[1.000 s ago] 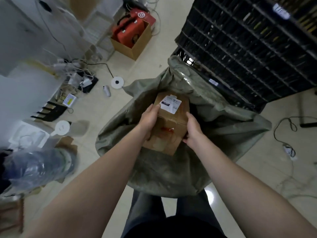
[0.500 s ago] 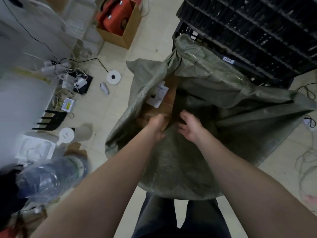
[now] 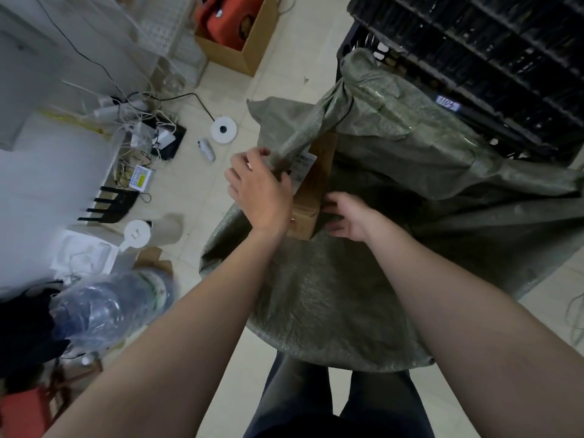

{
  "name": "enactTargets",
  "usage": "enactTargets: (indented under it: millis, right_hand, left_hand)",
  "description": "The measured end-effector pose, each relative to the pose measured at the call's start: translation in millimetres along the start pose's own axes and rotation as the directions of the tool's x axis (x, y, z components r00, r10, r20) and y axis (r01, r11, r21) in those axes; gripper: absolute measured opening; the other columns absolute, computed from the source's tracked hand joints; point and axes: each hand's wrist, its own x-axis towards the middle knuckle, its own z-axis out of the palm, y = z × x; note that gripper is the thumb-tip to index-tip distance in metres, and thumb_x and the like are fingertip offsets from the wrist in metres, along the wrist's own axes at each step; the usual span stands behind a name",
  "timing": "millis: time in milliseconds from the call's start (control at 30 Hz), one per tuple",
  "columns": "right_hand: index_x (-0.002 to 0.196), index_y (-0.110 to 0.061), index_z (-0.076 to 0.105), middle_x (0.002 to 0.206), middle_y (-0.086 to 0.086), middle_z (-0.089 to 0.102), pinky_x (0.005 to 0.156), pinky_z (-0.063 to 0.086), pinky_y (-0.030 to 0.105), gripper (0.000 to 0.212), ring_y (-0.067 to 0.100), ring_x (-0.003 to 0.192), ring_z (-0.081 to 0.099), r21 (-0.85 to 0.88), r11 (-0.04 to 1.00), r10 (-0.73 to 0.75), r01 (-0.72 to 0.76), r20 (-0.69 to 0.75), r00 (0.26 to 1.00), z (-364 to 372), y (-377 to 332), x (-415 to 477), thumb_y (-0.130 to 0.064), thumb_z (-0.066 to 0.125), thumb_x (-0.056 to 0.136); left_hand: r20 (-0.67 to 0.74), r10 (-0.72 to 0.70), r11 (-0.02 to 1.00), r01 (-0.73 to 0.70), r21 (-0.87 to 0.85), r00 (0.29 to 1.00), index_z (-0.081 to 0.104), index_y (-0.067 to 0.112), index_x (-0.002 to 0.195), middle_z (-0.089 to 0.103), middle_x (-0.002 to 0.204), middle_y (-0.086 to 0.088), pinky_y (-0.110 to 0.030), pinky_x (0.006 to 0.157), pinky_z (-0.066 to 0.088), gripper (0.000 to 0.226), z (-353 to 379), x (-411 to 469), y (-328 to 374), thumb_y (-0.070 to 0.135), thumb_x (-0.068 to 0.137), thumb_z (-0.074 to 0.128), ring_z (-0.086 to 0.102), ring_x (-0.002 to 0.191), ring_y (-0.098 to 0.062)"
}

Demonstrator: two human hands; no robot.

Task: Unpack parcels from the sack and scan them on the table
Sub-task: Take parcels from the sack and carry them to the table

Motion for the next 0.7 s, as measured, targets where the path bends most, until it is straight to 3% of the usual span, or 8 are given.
enactTargets:
  millis: [67,133,267,400,433,533,600,700]
  right_hand:
    - [0.131,-0.023,0.055,0.125,0.008,0.061,0.078,0.062,0.046,0.027,0.038,0.102,0.069,0.054,0.998,0.039,-0.042,0.052,0.998,7.3,-1.2,2.3,-0.032,0.052,0.106]
    - [0.129,-0.023,0.054,0.114,0.010,0.063,0.062,0.062,0.046,0.024,0.039,0.093,0.072,0.161,0.983,0.067,-0.084,0.108,0.992,14.6,1.6,8.4,-0.027,0.054,0.105]
    - [0.140,-0.037,0.047,0.123,0.010,0.056,0.072,0.063,0.058,0.042,0.044,0.111,0.062,0.295,0.955,0.010,-0.026,0.056,0.998,32.5,2.3,29.4,-0.015,0.050,0.105]
    - [0.147,-0.037,0.052,0.132,0.011,0.063,0.052,0.060,0.038,0.054,0.038,0.102,0.067,0.310,0.941,-0.119,0.133,-0.065,0.991,52.4,-16.5,45.2,-0.006,0.053,0.102]
    - [0.146,-0.033,0.056,0.132,0.010,0.066,0.054,0.061,0.036,0.056,0.035,0.104,0.068,0.335,0.919,-0.183,0.208,-0.106,0.977,56.4,-25.4,50.1,-0.001,0.054,0.100]
    - [0.139,-0.013,0.063,0.133,0.011,0.068,0.092,0.059,0.039,0.057,0.028,0.119,0.066,0.513,0.773,-0.297,0.373,-0.227,0.927,61.1,-50.8,57.5,0.015,0.051,0.092]
    - [0.136,-0.010,0.064,0.127,0.011,0.070,0.088,0.058,0.034,0.050,0.027,0.115,0.067,0.610,0.710,-0.238,0.350,-0.260,0.936,58.3,-53.2,55.4,0.013,0.046,0.096]
    - [0.116,-0.017,0.069,0.105,0.006,0.071,0.071,0.057,0.033,0.027,0.024,0.095,0.068,0.552,0.815,-0.105,0.176,-0.158,0.982,49.5,-35.8,52.9,-0.004,0.049,0.103]
  left_hand:
    - [0.090,-0.070,0.995,0.064,0.072,0.993,0.053,0.027,0.130,0.055,0.129,-0.001,-0.038,0.096,0.030,0.050,-3.8,8.5,-2.9,0.031,0.086,0.074,0.046,0.121,-0.025]
    - [0.211,-0.107,0.993,0.093,0.076,0.972,0.063,0.028,0.119,0.067,0.112,0.001,-0.042,0.094,0.031,0.029,-4.8,16.3,-10.9,0.032,0.091,0.068,0.057,0.112,-0.028]
    - [0.276,-0.135,0.984,0.162,-0.076,0.952,0.070,0.020,0.096,0.069,0.089,-0.003,-0.039,0.073,0.050,0.010,-6.8,22.5,-25.2,0.029,0.093,0.067,0.064,0.088,-0.029]
    - [0.268,-0.119,0.977,0.161,-0.137,0.956,0.067,0.023,0.080,0.066,0.075,0.000,-0.032,0.062,0.041,0.008,-10.5,25.5,-28.5,0.027,0.086,0.069,0.062,0.079,-0.027]
    - [0.270,-0.119,0.976,0.163,-0.144,0.955,0.068,0.022,0.079,0.066,0.074,-0.001,-0.033,0.062,0.043,0.008,-10.7,25.7,-28.9,0.027,0.085,0.069,0.062,0.079,-0.028]
    - [0.265,-0.137,0.968,0.186,-0.169,0.954,0.070,0.025,0.079,0.070,0.076,-0.001,-0.038,0.066,0.052,0.006,-8.8,27.0,-29.7,0.028,0.084,0.069,0.065,0.081,-0.029]
    - [0.259,-0.138,0.964,0.190,-0.188,0.956,0.071,0.024,0.080,0.070,0.076,0.001,-0.038,0.066,0.054,0.008,-6.4,28.6,-32.5,0.029,0.085,0.068,0.065,0.079,-0.026]
    - [0.252,-0.137,0.958,0.193,-0.211,0.958,0.071,0.028,0.079,0.068,0.073,0.007,-0.031,0.059,0.045,0.007,-5.6,34.5,-36.5,0.033,0.084,0.068,0.064,0.075,-0.018]
